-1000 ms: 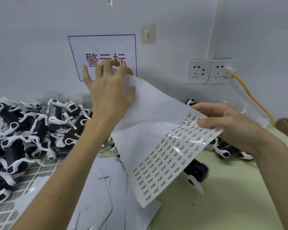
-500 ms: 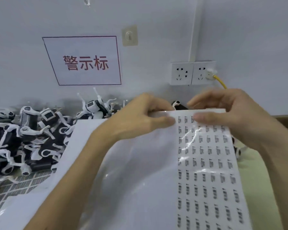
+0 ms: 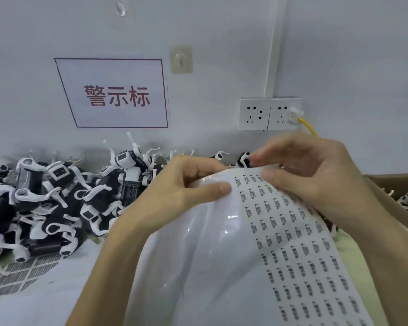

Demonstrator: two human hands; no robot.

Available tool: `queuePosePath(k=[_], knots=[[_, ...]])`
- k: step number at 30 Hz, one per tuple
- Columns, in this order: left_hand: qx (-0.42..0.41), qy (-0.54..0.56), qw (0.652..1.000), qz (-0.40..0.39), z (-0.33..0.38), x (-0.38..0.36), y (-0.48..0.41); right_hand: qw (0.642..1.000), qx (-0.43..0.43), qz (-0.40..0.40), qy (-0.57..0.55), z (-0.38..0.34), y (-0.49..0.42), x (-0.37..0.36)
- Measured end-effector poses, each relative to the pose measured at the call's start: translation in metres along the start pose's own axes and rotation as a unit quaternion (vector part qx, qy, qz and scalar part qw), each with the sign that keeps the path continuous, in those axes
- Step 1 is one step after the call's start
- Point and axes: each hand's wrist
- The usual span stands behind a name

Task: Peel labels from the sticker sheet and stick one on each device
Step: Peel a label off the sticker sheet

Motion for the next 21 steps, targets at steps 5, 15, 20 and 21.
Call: queuePosePath(k=[5,15,20,21], knots=[[0.001,-0.114,0.990,0.083,0.001,-0.002,0.000,0.950,0.207,0.080,0.220,-0.007,0.007,-0.017],[-0.021,-0.065,0.996,0.063,0.005,0.002,0.003,0.964,0.174,0.079,0.183,-0.007,0.014,-0.038],[-0.016,-0.062,0.997,0.042,0.006,0.006,0.004,0.952,0.216,0.135,0.167,0.000,0.017,-0.047],[-0.012,-0.059,0.998,0.037,0.007,0.006,0.005,0.952,0.218,0.140,0.160,0.002,0.017,-0.048]])
Point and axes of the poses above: each hand's wrist, its own y-axis away from the middle knuckle, its own x-axis out of the back of the hand, z = x × y, and after that the axes turned 14 degrees about z, right-handed
